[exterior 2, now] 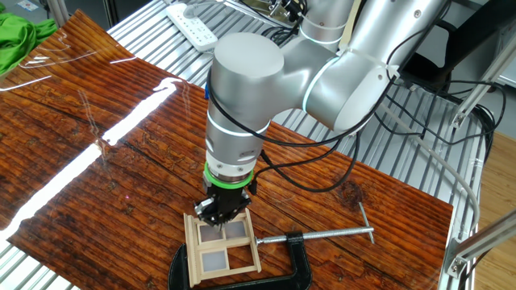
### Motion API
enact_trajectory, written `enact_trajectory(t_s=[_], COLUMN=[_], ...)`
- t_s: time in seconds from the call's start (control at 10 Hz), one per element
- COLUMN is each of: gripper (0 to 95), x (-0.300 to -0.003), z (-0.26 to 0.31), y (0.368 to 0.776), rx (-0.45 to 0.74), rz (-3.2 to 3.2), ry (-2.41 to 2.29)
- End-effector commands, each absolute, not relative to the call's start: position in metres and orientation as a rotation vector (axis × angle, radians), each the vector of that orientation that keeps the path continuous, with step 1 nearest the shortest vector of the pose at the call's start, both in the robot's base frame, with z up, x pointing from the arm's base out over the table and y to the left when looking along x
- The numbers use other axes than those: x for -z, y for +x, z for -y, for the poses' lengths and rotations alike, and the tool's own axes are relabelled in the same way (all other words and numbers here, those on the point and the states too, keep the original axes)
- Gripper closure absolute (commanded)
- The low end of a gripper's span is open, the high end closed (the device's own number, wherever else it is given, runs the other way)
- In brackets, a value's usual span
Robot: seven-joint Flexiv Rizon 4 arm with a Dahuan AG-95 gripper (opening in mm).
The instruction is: Open a sliding window
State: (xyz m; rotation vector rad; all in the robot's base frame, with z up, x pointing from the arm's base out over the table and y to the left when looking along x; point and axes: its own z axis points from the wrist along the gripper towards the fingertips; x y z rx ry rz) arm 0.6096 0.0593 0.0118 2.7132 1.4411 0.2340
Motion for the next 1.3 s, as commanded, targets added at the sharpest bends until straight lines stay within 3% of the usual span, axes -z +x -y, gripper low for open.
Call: enact_trajectory(t_s=[0.1,1.3], gripper=[95.0,95.0], x=[-0.012,-0.013], z=[-0.060,-0.072], y=[0.609,0.595], rx=[-0.230,-0.236], rz=[-1.441,-1.454], ry=[2.714,2.695])
